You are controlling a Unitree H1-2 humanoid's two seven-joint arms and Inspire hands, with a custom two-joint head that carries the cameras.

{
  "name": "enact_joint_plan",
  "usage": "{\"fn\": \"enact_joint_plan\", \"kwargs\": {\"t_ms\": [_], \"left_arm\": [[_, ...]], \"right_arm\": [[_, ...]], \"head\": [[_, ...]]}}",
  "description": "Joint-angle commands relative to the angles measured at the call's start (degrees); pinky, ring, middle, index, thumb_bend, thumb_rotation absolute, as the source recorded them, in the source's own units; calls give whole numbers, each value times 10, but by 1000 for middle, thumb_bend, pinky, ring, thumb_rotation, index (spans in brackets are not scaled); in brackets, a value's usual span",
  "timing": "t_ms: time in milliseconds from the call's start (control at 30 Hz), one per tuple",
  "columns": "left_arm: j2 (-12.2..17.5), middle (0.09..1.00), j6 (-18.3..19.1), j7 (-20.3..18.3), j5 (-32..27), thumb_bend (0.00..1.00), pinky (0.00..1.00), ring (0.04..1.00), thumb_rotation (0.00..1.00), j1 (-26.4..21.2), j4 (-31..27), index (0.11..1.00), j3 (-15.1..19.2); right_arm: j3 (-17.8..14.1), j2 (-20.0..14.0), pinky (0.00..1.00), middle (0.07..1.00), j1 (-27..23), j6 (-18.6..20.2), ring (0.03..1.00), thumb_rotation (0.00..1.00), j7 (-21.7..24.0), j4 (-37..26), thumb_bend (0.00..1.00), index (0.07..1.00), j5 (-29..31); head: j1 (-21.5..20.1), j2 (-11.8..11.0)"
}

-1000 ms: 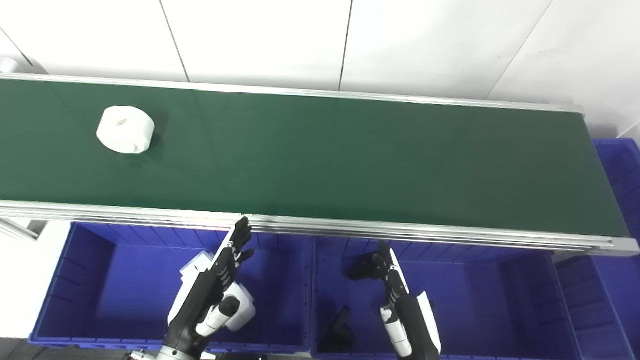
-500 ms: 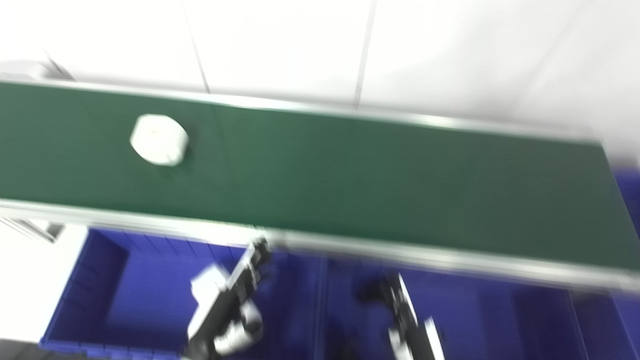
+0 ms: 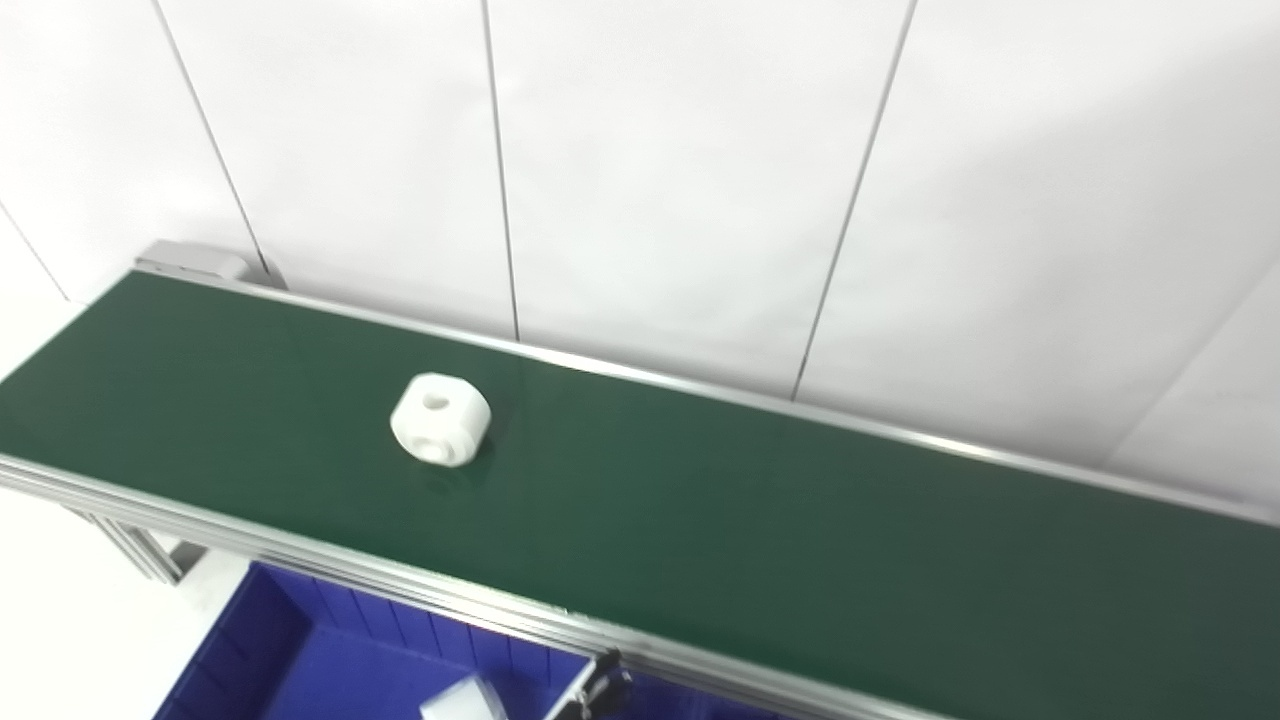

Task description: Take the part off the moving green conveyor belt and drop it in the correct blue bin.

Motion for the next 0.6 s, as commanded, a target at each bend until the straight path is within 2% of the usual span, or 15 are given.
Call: {"fn": "enact_joint_plan", "kwargs": {"t_ms": [0, 67, 167, 233, 300, 400, 533, 567], "left_arm": [[9, 943, -25, 0, 5, 919, 835, 926, 824, 9, -50, 1000, -6], [18, 929, -24, -5, 7, 943, 789, 902, 823, 19, -95, 1000, -12], [29, 920, -24, -12, -3, 926, 764, 881, 825, 22, -166, 1000, -22], [34, 913, -18, -15, -8, 940, 738, 861, 843, 12, -218, 998, -26], [31, 897, -2, -11, -15, 986, 710, 844, 798, -11, -265, 971, -20], [45, 893, 27, -6, -2, 1000, 709, 847, 749, -88, -308, 953, 20], [94, 940, 53, -17, 49, 1000, 689, 884, 769, -191, -298, 993, 79], [104, 950, 57, -18, 63, 1000, 692, 892, 699, -212, -291, 983, 90]], "right_arm": [[0, 2, 992, 985, 0, -32, 956, 1000, 7, -17, 907, 1000, 6], [0, 5, 1000, 993, -1, -32, 966, 998, 10, -21, 911, 1000, 8], [-2, 9, 1000, 996, -5, -32, 965, 996, 15, -21, 922, 1000, 12], [-4, 11, 1000, 996, -8, -32, 965, 990, 19, -19, 933, 1000, 16], [-7, 13, 1000, 994, -9, -32, 966, 984, 25, -16, 928, 1000, 21], [-10, 20, 1000, 999, -11, -32, 978, 978, 39, -13, 927, 1000, 31], [-12, 24, 1000, 996, -14, -32, 972, 993, 39, -8, 912, 1000, 22], [-12, 25, 1000, 991, -15, -32, 967, 992, 39, -7, 917, 1000, 21]], "head": [[5, 3], [8, 5], [16, 7], [20, 5], [20, -1], [16, -3], [12, -2], [12, -2]]}}
